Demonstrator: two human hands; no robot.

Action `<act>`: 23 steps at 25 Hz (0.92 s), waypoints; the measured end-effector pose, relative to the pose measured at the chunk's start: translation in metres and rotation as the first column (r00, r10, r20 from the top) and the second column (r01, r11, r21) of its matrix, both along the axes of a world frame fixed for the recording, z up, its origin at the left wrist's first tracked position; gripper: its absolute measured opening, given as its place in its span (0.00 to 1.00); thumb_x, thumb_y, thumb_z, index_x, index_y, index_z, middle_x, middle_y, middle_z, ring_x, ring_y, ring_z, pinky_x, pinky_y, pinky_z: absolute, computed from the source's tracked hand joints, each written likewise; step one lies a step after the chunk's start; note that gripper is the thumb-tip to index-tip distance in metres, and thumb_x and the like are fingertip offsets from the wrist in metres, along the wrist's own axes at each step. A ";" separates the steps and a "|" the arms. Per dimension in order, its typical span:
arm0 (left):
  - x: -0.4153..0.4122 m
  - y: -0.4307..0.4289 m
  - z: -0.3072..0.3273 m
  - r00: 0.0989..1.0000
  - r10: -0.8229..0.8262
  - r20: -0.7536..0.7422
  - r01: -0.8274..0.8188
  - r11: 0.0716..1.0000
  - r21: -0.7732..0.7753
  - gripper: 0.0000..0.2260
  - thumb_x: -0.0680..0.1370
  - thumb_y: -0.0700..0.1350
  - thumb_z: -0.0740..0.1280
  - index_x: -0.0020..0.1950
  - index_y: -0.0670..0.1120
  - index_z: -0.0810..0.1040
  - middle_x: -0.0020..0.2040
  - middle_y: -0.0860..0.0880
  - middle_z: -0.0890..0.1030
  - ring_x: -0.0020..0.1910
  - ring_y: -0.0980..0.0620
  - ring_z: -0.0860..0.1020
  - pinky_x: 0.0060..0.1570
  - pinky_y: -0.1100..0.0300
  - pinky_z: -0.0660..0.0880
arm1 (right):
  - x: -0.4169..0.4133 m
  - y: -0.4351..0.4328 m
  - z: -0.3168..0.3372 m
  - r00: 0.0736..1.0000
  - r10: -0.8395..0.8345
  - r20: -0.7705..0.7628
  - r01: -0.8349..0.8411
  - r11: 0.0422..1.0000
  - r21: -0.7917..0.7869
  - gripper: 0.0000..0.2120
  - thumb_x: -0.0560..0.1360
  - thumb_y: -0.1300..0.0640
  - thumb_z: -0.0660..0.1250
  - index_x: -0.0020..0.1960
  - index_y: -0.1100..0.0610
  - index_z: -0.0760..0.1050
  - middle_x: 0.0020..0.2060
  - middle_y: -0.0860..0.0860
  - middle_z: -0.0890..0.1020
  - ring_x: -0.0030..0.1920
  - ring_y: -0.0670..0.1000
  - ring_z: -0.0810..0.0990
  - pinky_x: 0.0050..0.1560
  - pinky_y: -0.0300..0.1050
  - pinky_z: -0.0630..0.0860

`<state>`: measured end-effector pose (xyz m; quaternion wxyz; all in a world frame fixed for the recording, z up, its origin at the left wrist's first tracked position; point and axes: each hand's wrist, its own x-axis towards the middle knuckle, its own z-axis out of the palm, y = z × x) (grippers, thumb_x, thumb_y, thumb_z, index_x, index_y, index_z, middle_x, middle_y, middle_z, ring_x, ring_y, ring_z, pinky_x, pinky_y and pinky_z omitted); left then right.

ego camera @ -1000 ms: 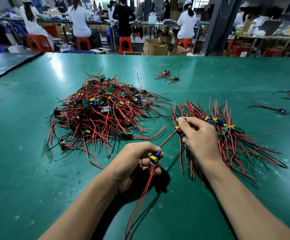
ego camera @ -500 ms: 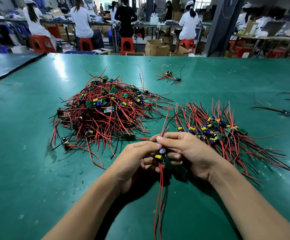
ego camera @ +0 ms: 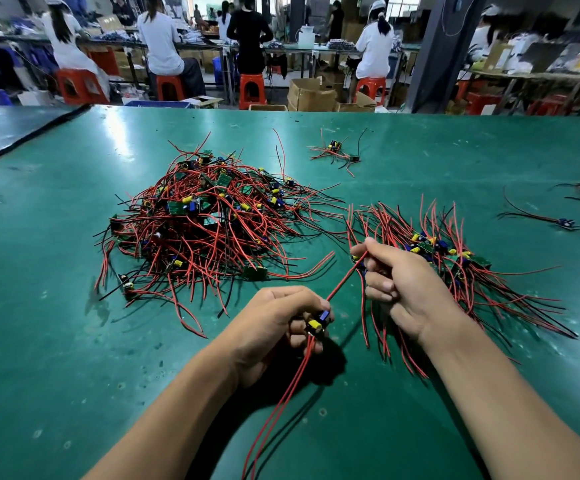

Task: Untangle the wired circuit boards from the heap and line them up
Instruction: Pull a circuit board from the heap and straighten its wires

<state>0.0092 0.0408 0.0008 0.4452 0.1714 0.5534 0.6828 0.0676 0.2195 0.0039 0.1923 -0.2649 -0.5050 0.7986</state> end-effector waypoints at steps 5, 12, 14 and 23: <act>-0.001 -0.001 -0.001 1.000 -0.026 0.005 0.026 1.000 0.004 0.03 0.67 0.39 0.70 0.34 0.44 0.82 0.34 0.45 0.78 0.30 0.51 0.72 0.27 0.62 0.75 | 0.002 0.002 0.012 0.991 0.071 -0.115 -0.114 0.898 -0.425 0.12 0.74 0.57 0.65 0.33 0.60 0.75 0.26 0.47 0.65 0.15 0.42 0.58 0.14 0.32 0.54; -0.005 0.001 -0.007 0.998 0.010 0.054 -0.012 0.999 0.038 0.04 0.67 0.41 0.72 0.37 0.42 0.81 0.37 0.42 0.78 0.28 0.50 0.75 0.28 0.61 0.73 | 0.000 0.000 0.002 0.996 0.007 -0.090 -0.019 0.990 -0.136 0.14 0.82 0.52 0.62 0.48 0.61 0.79 0.29 0.47 0.69 0.19 0.41 0.60 0.18 0.33 0.57; -0.005 0.002 -0.009 0.998 0.012 0.060 -0.015 0.999 0.040 0.05 0.69 0.43 0.72 0.37 0.42 0.82 0.40 0.42 0.80 0.28 0.50 0.76 0.28 0.61 0.73 | -0.001 0.000 0.002 0.996 0.016 -0.087 -0.026 0.993 -0.114 0.14 0.81 0.51 0.63 0.50 0.60 0.80 0.29 0.47 0.70 0.20 0.41 0.60 0.18 0.33 0.57; -0.005 0.009 -0.005 0.994 0.079 0.076 -0.080 0.997 0.003 0.25 0.66 0.61 0.67 0.48 0.41 0.85 0.36 0.43 0.82 0.26 0.49 0.77 0.26 0.60 0.76 | 0.004 -0.010 0.004 0.988 0.123 0.090 -0.128 0.990 0.053 0.22 0.68 0.42 0.73 0.51 0.58 0.78 0.32 0.48 0.73 0.22 0.43 0.63 0.20 0.35 0.60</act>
